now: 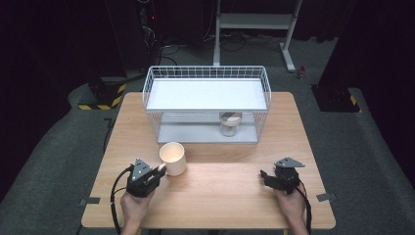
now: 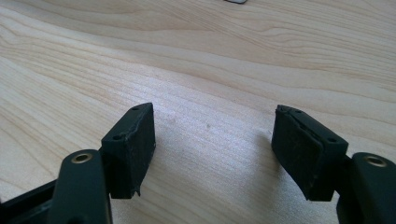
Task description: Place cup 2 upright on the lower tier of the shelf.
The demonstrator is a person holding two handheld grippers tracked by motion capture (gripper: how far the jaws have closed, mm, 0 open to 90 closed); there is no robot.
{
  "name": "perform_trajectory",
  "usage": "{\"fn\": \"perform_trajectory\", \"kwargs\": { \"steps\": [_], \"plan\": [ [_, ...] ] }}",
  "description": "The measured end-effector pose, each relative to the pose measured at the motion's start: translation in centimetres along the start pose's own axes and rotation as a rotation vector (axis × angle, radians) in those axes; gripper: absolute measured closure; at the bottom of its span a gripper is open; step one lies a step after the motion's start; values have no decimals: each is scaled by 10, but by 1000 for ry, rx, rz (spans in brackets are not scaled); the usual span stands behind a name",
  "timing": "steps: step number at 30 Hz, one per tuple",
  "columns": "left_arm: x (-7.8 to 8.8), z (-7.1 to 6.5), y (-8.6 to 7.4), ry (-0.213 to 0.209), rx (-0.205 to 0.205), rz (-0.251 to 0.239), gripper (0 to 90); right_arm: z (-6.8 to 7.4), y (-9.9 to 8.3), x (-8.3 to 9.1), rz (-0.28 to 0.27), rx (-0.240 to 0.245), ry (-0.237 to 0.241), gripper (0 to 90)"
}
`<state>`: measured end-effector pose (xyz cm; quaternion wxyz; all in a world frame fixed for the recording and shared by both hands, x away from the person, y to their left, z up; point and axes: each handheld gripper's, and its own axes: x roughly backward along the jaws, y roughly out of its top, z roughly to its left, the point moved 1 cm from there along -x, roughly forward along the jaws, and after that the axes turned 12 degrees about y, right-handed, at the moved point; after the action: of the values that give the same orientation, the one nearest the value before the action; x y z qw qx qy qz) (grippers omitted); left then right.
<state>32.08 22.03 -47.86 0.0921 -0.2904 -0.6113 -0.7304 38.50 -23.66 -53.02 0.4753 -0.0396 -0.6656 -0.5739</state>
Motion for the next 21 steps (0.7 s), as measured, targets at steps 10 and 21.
{"fn": "perform_trajectory", "kwargs": {
  "steps": [10, 21],
  "plan": [
    [7, -3, 11, -32, -3, -15, 803, 0, 0, 0, 0, 2, -1, 306],
    [10, -8, 25, -61, -8, -36, 803, 0, 0, 0, 0, 0, 0, 306]
  ]
}}
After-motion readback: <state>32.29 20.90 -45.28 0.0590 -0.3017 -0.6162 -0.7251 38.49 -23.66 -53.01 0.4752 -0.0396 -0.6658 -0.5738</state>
